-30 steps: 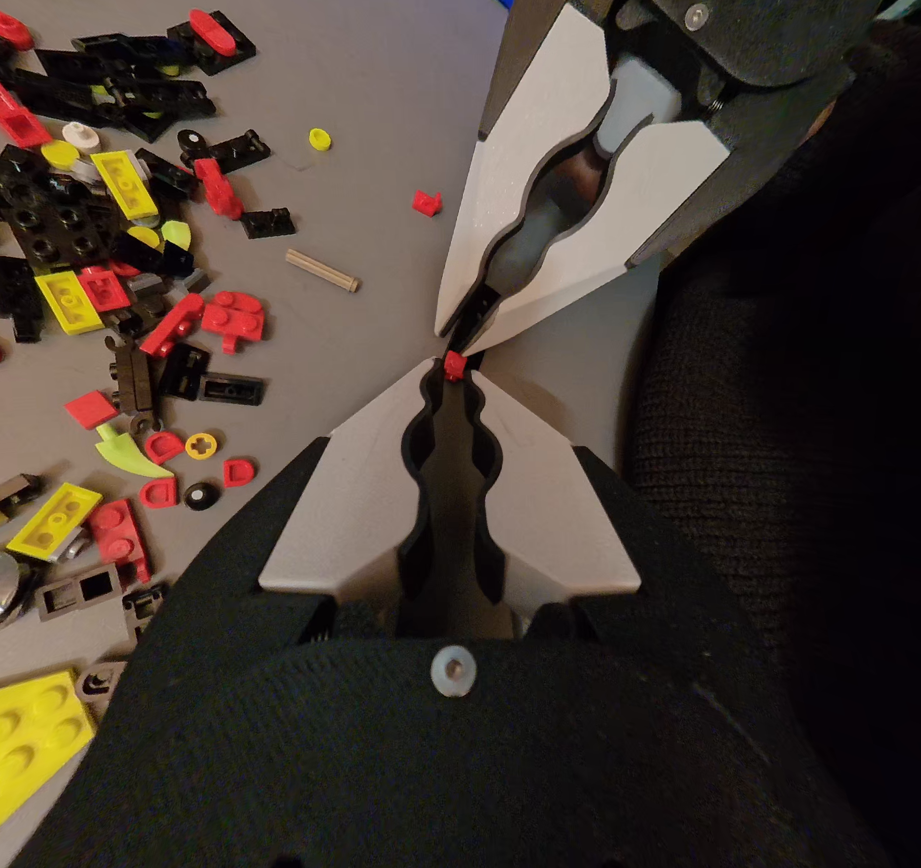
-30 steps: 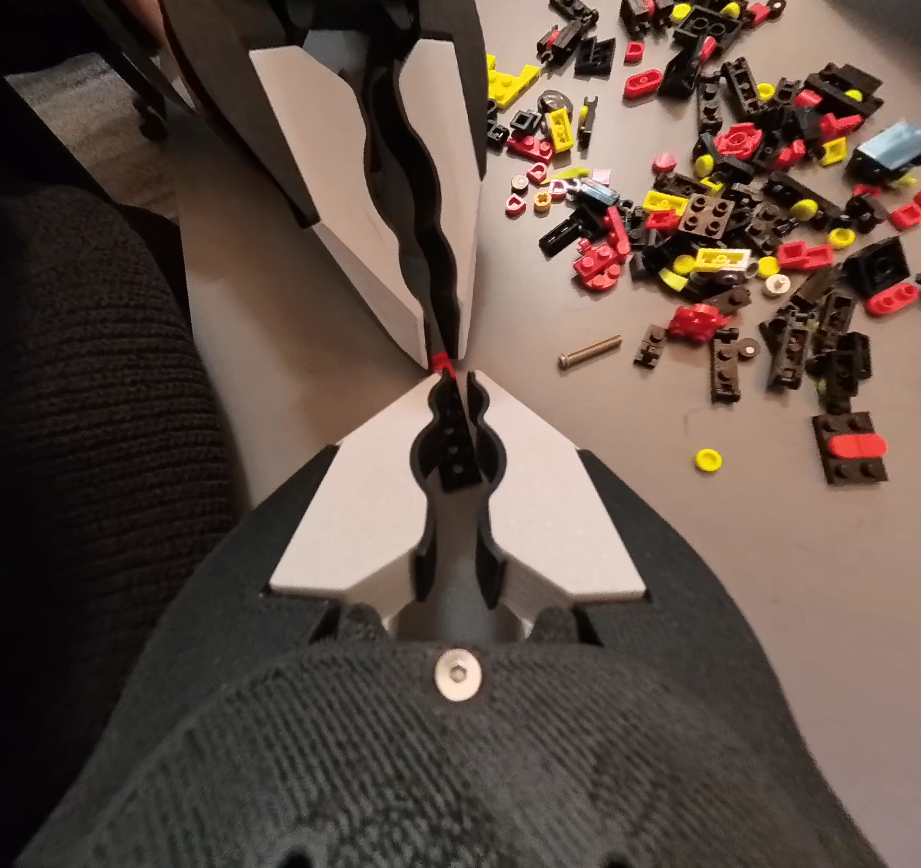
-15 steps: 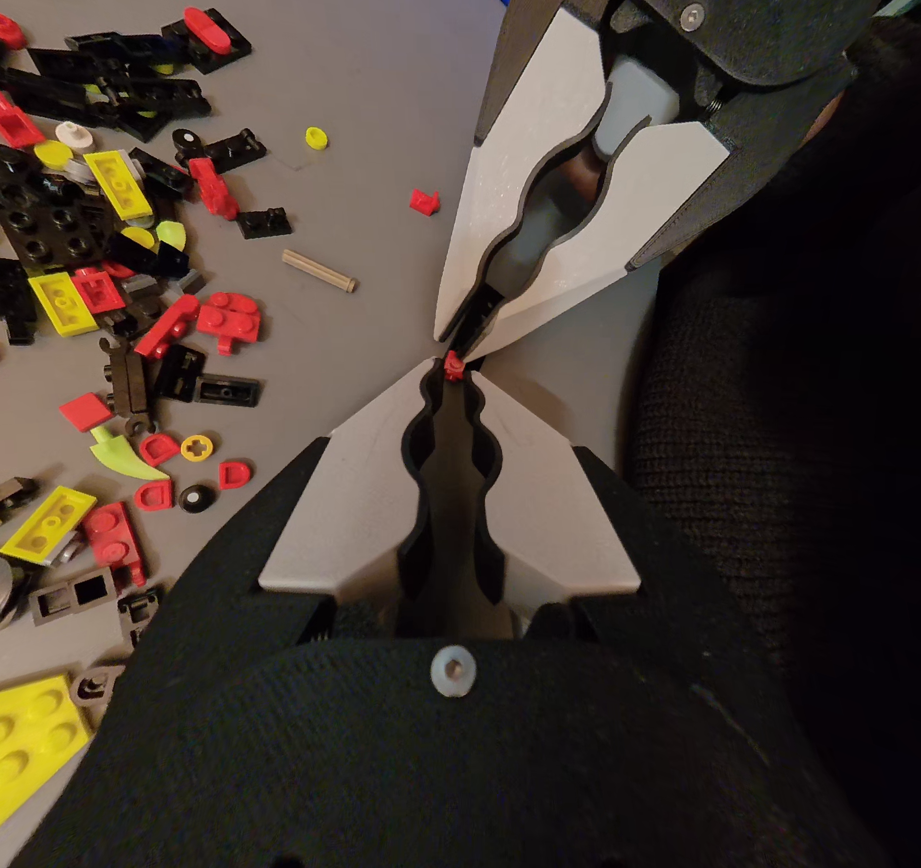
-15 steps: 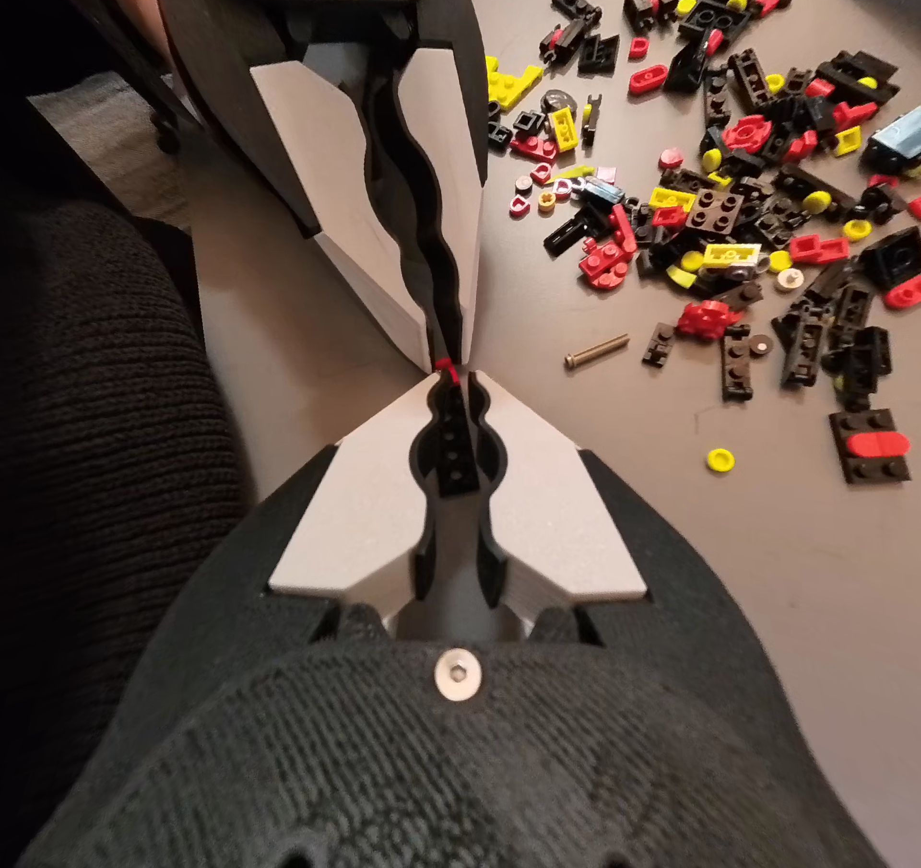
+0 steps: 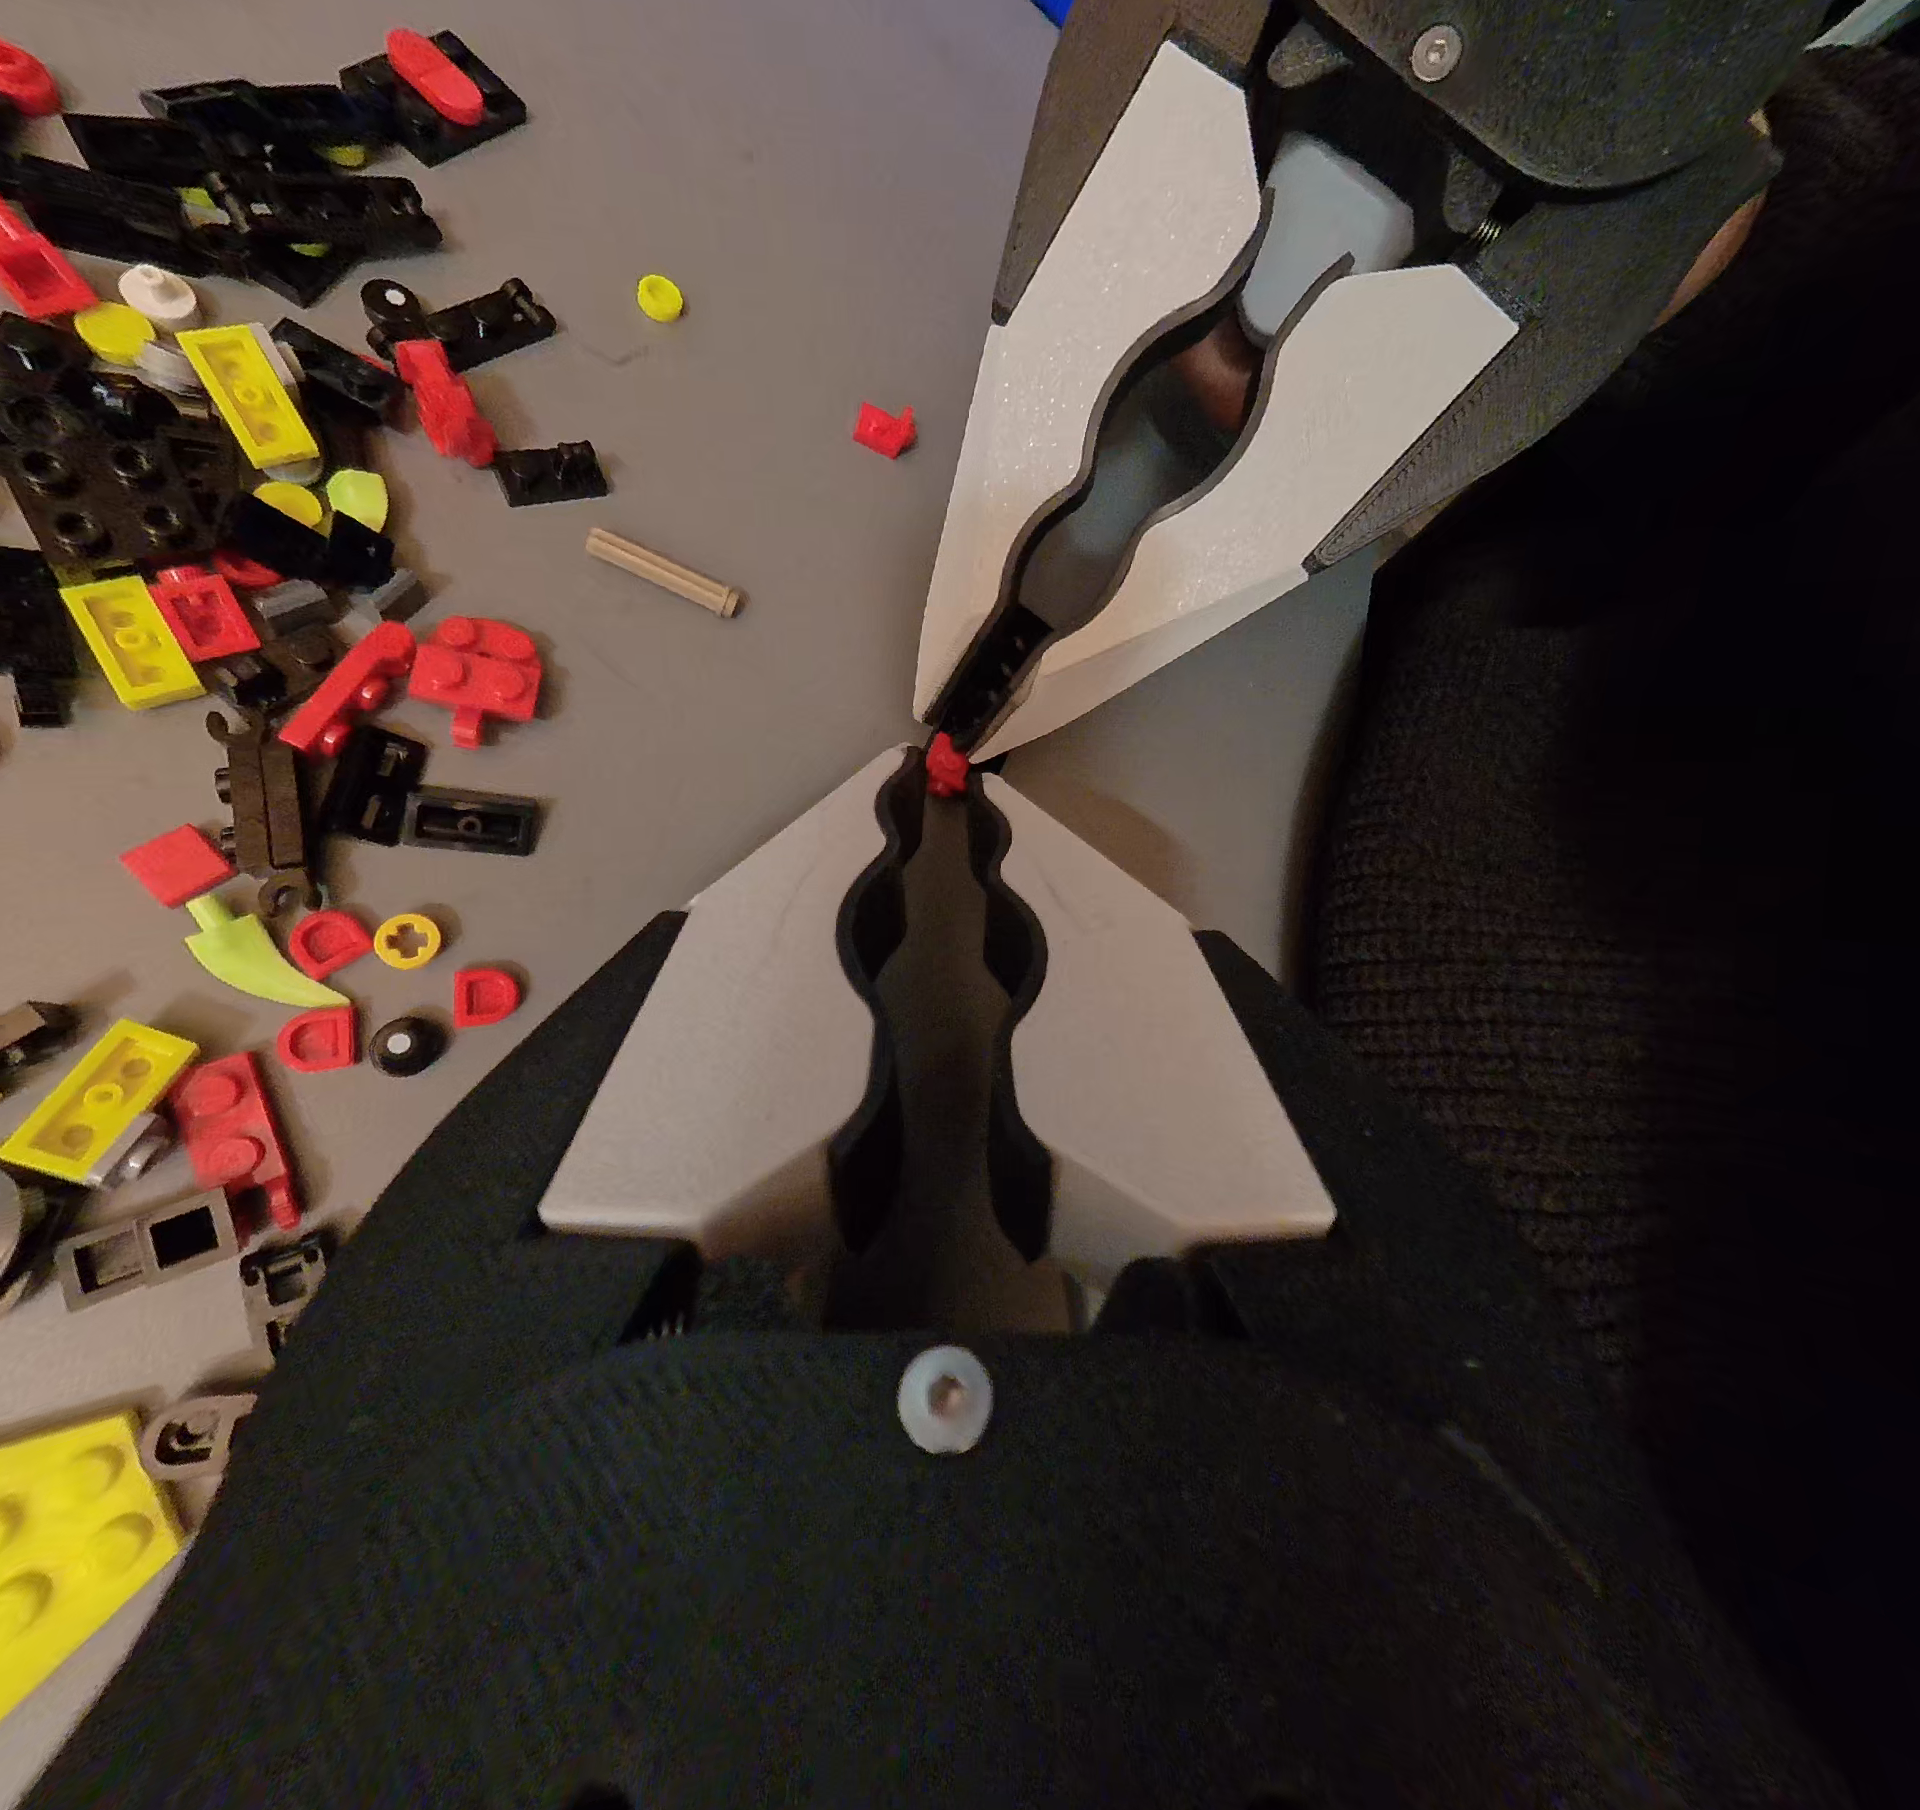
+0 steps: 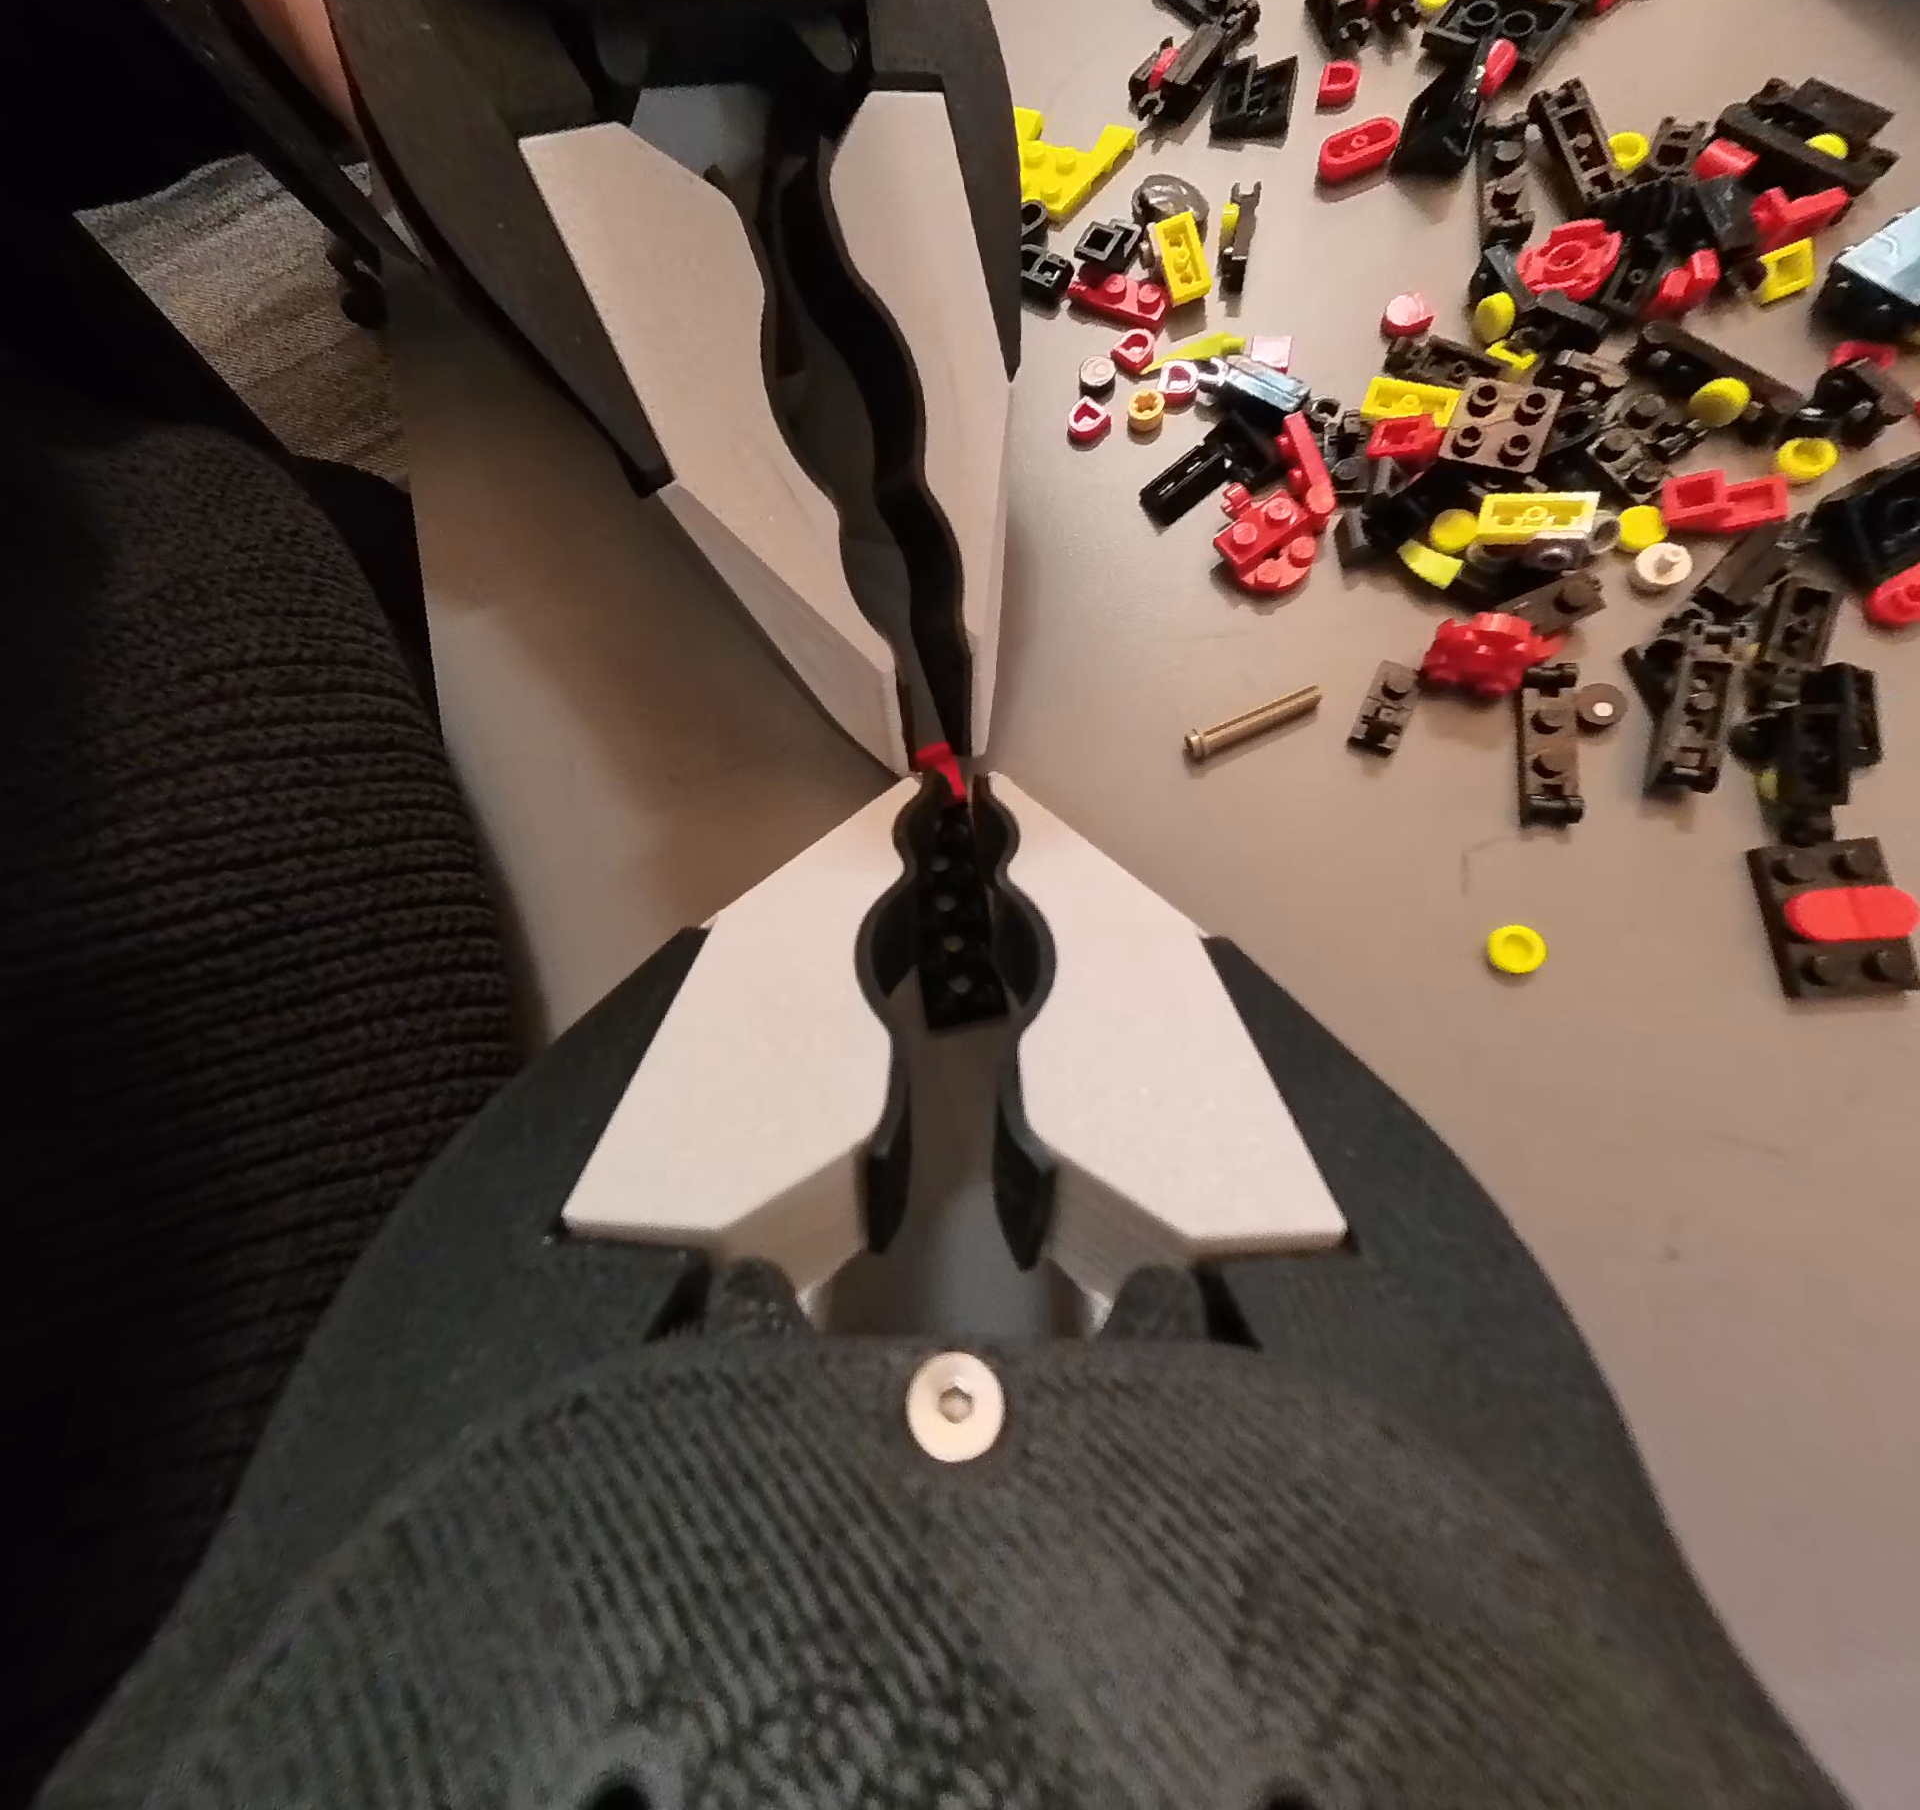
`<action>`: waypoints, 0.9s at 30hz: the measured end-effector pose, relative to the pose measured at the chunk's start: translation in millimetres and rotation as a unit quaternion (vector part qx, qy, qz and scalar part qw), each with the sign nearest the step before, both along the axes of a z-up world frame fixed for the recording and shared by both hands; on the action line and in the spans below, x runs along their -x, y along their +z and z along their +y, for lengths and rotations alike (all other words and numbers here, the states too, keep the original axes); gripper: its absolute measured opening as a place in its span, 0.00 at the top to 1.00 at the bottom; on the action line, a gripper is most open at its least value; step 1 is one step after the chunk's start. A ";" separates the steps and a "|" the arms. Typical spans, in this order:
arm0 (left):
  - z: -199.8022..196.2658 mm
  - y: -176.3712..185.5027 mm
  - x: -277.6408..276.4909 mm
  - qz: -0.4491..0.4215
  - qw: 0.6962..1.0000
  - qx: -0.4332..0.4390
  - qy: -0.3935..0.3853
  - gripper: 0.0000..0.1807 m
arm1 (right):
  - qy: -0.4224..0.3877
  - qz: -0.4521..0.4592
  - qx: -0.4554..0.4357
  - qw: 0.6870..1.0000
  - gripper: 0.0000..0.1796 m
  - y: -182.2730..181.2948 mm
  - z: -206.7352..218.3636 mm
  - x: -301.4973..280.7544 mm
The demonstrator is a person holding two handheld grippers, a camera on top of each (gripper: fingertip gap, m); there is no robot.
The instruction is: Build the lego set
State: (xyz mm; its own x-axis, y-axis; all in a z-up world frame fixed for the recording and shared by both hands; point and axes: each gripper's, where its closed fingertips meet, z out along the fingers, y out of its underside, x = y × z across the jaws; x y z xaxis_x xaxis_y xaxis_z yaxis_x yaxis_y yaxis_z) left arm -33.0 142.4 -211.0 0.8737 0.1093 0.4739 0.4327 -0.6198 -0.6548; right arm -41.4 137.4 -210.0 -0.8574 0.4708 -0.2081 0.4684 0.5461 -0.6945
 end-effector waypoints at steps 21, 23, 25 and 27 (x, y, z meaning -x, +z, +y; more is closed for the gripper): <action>0.8 0.3 0.2 0.011 1.000 -0.004 -0.011 0.97 | 0.024 0.013 -0.021 0.999 0.96 -1.2 5.0 -4.3; 0.1 0.0 0.7 0.012 1.000 -0.002 -0.010 0.97 | 0.027 0.017 -0.026 0.999 0.95 -0.1 7.2 -4.5; -0.7 -0.5 1.0 0.013 1.000 -0.001 -0.010 0.97 | 0.030 0.015 -0.025 0.999 0.93 1.4 7.9 -6.4; -1.2 -1.0 0.8 0.016 1.000 0.001 -0.011 0.97 | 0.041 0.012 -0.027 0.999 0.91 1.1 7.5 -10.6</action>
